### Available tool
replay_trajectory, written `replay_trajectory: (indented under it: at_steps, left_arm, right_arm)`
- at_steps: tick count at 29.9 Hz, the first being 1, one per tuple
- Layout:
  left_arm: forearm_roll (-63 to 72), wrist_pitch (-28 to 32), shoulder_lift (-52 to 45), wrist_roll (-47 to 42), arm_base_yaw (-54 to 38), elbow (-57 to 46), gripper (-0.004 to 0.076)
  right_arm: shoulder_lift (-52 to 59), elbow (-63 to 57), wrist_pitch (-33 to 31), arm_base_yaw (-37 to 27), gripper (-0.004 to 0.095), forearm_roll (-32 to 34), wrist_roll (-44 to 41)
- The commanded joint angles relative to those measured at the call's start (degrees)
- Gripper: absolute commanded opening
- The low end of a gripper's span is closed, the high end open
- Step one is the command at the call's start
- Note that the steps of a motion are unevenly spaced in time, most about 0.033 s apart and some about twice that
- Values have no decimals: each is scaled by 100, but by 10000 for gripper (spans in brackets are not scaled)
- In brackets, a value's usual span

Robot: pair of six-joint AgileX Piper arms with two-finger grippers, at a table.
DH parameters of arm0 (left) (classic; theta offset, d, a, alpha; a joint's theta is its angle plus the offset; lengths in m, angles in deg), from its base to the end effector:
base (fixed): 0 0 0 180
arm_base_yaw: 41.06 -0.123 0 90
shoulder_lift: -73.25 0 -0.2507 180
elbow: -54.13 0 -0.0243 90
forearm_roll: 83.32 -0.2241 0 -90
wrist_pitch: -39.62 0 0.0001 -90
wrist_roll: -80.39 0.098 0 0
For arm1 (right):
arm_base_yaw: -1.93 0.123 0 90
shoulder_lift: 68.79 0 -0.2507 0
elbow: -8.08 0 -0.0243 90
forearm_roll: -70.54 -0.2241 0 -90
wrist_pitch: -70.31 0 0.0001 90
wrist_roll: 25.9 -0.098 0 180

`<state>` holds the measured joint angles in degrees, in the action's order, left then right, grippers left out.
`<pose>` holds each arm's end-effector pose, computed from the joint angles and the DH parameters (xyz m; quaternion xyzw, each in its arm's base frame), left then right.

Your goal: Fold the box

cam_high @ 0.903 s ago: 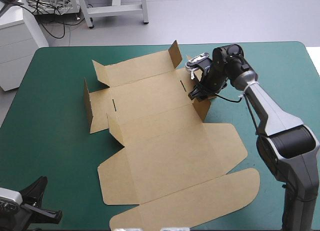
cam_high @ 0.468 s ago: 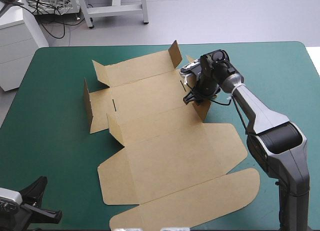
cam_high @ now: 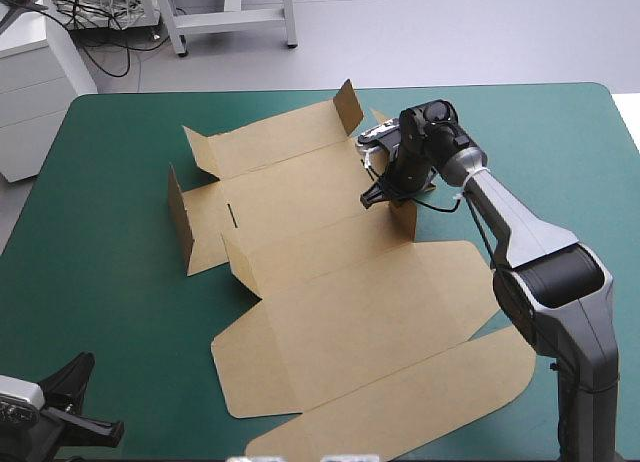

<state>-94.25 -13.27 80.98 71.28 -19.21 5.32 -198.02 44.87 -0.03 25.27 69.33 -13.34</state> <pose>0.0211 0.0075 0.2690 0.0932 0.8072 -0.0617 0.5796 0.3779 0.1652 0.2383 -0.3028 0.9412 0.0244 0.1481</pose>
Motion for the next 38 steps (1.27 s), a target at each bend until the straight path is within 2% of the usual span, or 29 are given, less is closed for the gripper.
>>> replay_trajectory:
  at_steps: [1, 6, 14, 18, 26, 35, 38]
  left_arm:
    - [-88, 418, -47, -59, 22, 135, -10]
    - [-88, 418, -47, -59, 22, 135, -10]
    - [-88, 418, -47, -59, 22, 135, -10]
    - [-88, 418, -47, -59, 22, 135, -10]
    - [-88, 418, -47, -59, 22, 135, -10]
    - [-77, 418, -47, -59, 22, 135, -10]
    - [-71, 418, -47, -59, 22, 135, -10]
  right_arm:
    - [307, 150, -152, -25, -19, 286, 763]
    - [307, 161, -100, -25, -19, 530, 2066]
    - [307, 161, 171, 24, -20, -87, 3499]
    - [307, 161, 183, 221, -20, -39, 4031]
    - [307, 161, 348, 805, -20, -64, 4646]
    - [230, 184, 1328, 1212, -21, -64, 4935]
    - [41, 310, 1148, 1226, -21, -64, 4911]
